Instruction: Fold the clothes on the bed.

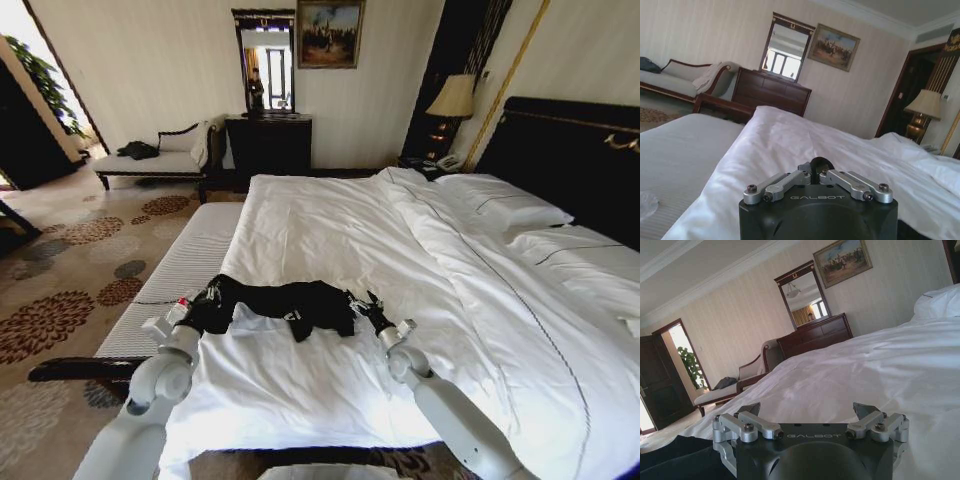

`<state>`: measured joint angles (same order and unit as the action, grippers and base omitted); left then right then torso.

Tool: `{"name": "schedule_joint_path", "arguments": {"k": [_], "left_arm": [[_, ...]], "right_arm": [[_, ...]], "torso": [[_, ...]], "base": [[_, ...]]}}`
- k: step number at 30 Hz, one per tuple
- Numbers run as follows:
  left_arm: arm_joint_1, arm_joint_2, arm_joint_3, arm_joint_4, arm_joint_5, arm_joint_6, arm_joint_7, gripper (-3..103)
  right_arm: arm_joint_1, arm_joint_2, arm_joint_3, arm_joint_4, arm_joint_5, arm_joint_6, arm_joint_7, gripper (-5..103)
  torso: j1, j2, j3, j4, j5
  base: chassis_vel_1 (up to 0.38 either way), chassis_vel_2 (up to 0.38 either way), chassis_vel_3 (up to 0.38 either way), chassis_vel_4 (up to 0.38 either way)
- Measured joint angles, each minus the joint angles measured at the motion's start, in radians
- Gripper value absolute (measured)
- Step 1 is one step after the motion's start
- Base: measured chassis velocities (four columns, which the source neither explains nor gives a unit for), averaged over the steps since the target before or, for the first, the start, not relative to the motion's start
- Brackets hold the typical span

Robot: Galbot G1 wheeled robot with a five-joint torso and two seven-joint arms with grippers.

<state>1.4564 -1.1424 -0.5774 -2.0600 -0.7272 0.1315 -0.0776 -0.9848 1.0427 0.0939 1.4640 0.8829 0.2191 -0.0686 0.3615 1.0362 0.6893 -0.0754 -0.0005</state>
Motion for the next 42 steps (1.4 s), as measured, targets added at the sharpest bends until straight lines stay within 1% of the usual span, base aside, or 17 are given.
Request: {"name": "schedule_joint_path", "arguments": {"k": [3, 10, 13, 17, 19, 23, 25, 28, 30, 33, 34, 36, 37, 38, 39, 41, 42], "left_arm": [[0.038, -0.027, 0.015, 0.024, 0.057, -0.020, 0.013, 2], [0.051, -0.052, 0.022, 0.033, 0.080, -0.024, 0.014, 2], [0.065, -0.062, 0.027, 0.046, 0.120, -0.027, 0.013, 2], [0.079, -0.084, 0.032, 0.066, 0.160, -0.041, 0.014, 2], [0.079, -0.097, 0.031, 0.071, 0.165, -0.043, 0.013, 2], [0.071, -0.104, 0.029, 0.073, 0.164, -0.043, 0.010, 2], [0.067, -0.104, 0.028, 0.074, 0.162, -0.043, 0.008, 2], [0.061, -0.105, 0.026, 0.075, 0.158, -0.043, 0.006, 2], [0.056, -0.110, 0.026, 0.075, 0.157, -0.043, 0.002, 2], [0.049, -0.121, 0.030, 0.073, 0.157, -0.041, -0.002, 2], [0.049, -0.121, 0.030, 0.073, 0.157, -0.041, -0.002, 2], [0.046, -0.128, 0.032, 0.068, 0.157, -0.039, -0.004, 2], [0.045, -0.130, 0.032, 0.066, 0.158, -0.039, -0.005, 2], [0.045, -0.131, 0.033, 0.064, 0.158, -0.039, -0.005, 2], [0.045, -0.131, 0.033, 0.064, 0.158, -0.039, -0.005, 2], [0.045, -0.130, 0.031, 0.061, 0.159, -0.038, -0.007, 2], [0.045, -0.126, 0.027, 0.060, 0.159, -0.038, -0.007, 2]], "right_arm": [[0.011, -0.010, -0.013, -0.006, -0.010, 0.000, 0.000, 100], [0.065, -0.075, -0.062, 0.020, 0.055, -0.026, 0.015, 100], [0.143, -0.133, -0.133, 0.073, 0.139, -0.087, 0.091, 100], [0.275, -0.167, -0.230, 0.069, 0.163, -0.120, 0.137, 100], [0.350, -0.167, -0.299, 0.024, 0.155, -0.050, 0.154, 100], [0.444, -0.149, -0.376, -0.044, 0.133, 0.017, 0.136, 100], [0.481, -0.141, -0.408, -0.066, 0.117, 0.028, 0.126, 100], [0.534, -0.133, -0.456, -0.092, 0.088, -0.002, 0.121, 100], [0.564, -0.133, -0.483, -0.096, 0.086, -0.076, 0.119, 100], [0.597, -0.134, -0.512, -0.098, 0.153, -0.251, 0.145, 100], [0.597, -0.134, -0.512, -0.098, 0.153, -0.251, 0.145, 100], [0.611, -0.123, -0.506, -0.096, 0.245, -0.399, 0.175, 100], [0.617, -0.116, -0.501, -0.096, 0.284, -0.446, 0.186, 100], [0.628, -0.104, -0.492, -0.097, 0.341, -0.515, 0.211, 100], [0.628, -0.104, -0.492, -0.097, 0.341, -0.515, 0.211, 100], [0.643, -0.085, -0.472, -0.097, 0.433, -0.649, 0.288, 100], [0.653, -0.070, -0.450, -0.092, 0.519, -0.779, 0.392, 100]], "torso": [[0.000, 0.000, 0.000, -0.0002, 0.0000], [0.000, 0.000, 0.000, -0.0005, 0.0003], [0.000, 0.000, 0.000, -0.0004, 0.0001], [0.000, 0.000, 0.000, 0.0004, -0.0003], [0.000, 0.000, 0.000, 0.0002, 0.0000], [0.000, 0.000, 0.000, -0.0003, 0.0001], [0.000, 0.000, 0.000, -0.0002, 0.0002], [0.000, 0.000, 0.000, -0.0001, 0.0000], [0.000, 0.000, 0.000, 0.0001, -0.0001], [0.000, 0.000, 0.000, -0.0004, 0.0000], [0.000, 0.000, 0.000, -0.0004, 0.0000], [0.000, 0.000, 0.000, -0.0007, 0.0000], [0.000, 0.000, 0.000, -0.0008, 0.0000], [0.000, 0.000, 0.000, -0.0001, 0.0001], [0.000, 0.000, 0.000, -0.0001, 0.0001], [0.000, 0.000, 0.000, 0.0001, -0.0002], [0.000, 0.000, 0.000, 0.0001, -0.0001]], "base": [[0.000, 0.000, 0.000, 0.000], [0.000, 0.000, 0.000, 0.000], [0.000, 0.000, 0.000, 0.000], [0.000, 0.000, 0.000, 0.000], [0.000, 0.000, 0.000, 0.000], [0.000, 0.000, 0.000, 0.000], [0.000, 0.000, 0.000, 0.000], [0.000, 0.000, 0.000, 0.000], [0.000, 0.000, 0.000, 0.000], [0.000, 0.000, 0.000, 0.000], [0.000, 0.000, 0.000, 0.000], [0.000, 0.000, 0.000, 0.000], [0.000, 0.000, 0.000, 0.000], [0.000, 0.000, 0.000, 0.000], [0.000, 0.000, 0.000, 0.000], [0.000, 0.000, 0.000, 0.000], [0.000, 0.000, 0.000, 0.000]]}}
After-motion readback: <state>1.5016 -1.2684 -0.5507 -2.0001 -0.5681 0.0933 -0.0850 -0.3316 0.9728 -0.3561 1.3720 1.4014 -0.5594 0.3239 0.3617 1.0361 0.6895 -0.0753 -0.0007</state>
